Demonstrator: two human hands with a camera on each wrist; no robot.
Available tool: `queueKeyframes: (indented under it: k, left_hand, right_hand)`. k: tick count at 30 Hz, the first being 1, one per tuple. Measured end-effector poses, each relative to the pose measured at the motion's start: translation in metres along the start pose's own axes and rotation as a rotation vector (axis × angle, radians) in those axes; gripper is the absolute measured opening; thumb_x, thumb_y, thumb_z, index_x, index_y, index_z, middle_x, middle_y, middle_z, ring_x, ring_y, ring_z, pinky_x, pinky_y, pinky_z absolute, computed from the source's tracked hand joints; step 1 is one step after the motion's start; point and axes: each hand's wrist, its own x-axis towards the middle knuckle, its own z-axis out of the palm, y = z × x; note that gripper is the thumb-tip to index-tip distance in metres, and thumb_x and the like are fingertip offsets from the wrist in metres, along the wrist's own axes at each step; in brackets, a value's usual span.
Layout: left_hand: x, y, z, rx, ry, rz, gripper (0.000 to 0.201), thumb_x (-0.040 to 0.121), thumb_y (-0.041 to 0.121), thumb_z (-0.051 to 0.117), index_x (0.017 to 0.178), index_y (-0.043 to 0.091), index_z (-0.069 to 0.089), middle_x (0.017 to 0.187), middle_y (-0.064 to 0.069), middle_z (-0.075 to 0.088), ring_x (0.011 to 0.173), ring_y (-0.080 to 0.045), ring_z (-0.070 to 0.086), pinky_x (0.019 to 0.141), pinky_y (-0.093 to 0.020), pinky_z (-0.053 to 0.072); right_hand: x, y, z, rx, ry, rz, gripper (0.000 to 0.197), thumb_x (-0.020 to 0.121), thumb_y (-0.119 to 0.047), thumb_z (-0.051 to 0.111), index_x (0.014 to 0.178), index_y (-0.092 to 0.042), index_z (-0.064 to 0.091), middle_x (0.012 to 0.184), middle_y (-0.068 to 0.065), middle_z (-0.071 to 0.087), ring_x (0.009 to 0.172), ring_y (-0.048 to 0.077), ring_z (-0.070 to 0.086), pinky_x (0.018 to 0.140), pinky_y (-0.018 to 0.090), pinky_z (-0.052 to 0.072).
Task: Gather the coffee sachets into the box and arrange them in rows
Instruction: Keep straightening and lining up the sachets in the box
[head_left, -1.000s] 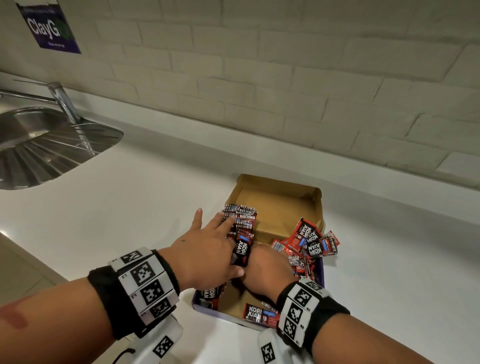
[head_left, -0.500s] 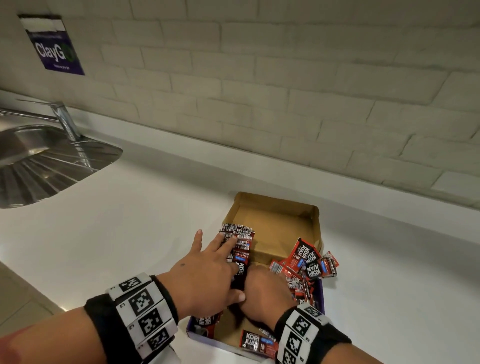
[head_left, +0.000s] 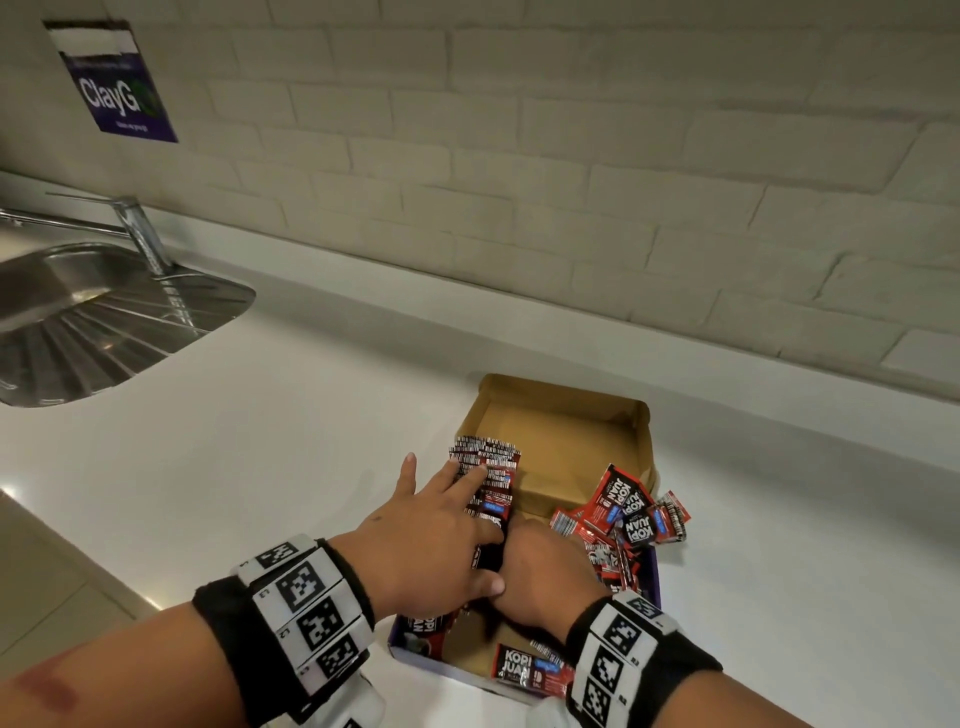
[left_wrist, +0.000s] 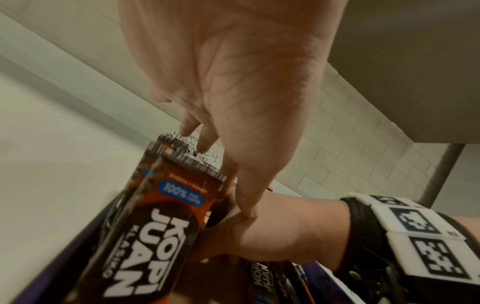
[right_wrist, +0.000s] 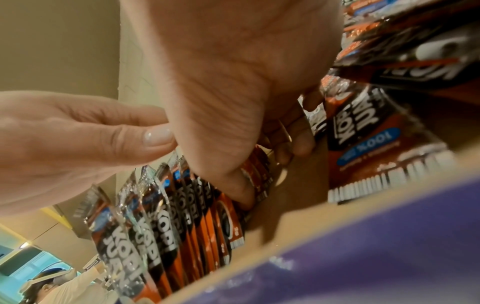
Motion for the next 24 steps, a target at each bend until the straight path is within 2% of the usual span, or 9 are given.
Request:
queueKeyframes:
  k: [5,8,14,24]
  left_hand:
    - [0.0,0.003,0.001,0.093,-0.032,-0.005,0.063,0.095,0.069,0.037,0.15,0.039,0.037,0.168,-0.006,-0.014,0.154,-0.032,-0.014,0.116,-0.069,-0.009]
    - [-0.001,0.003,-0.003,0.103,-0.023,-0.031,0.066,0.095,0.07,0.036,0.148,0.032,0.042,0.168,-0.006,-0.013,0.154,-0.03,-0.014,0.117,-0.067,-0.009]
    - [-0.005,-0.003,-0.004,0.092,-0.009,-0.052,0.065,0.095,0.071,0.034,0.145,0.032,0.046,0.168,-0.005,-0.011,0.154,-0.029,-0.012,0.118,-0.066,-0.008]
    - [-0.003,-0.003,0.002,0.065,0.006,-0.036,0.064,0.094,0.07,0.036,0.143,0.03,0.048,0.168,-0.006,-0.009,0.154,-0.028,-0.01,0.118,-0.066,-0.008]
  right_hand:
    - [-0.001,0.001,0.001,0.011,0.011,-0.001,0.053,0.086,-0.042,0.06,0.131,-0.015,0.051,0.12,0.003,0.064,0.114,0.027,0.063,0.102,0.045,0.045]
    - [0.001,0.001,0.003,-0.005,0.018,0.009,0.053,0.086,-0.042,0.059,0.13,-0.014,0.05,0.118,0.004,0.064,0.112,0.028,0.063,0.102,0.045,0.045]
    - [0.003,-0.001,0.008,-0.019,0.034,0.012,0.056,0.082,-0.05,0.057,0.126,-0.017,0.052,0.115,0.002,0.064,0.112,0.026,0.061,0.101,0.047,0.042]
    - [0.002,-0.014,0.009,-0.084,0.06,0.072,0.065,0.085,-0.052,0.057,0.133,-0.011,0.044,0.125,0.005,0.06,0.119,0.025,0.059,0.098,0.047,0.042]
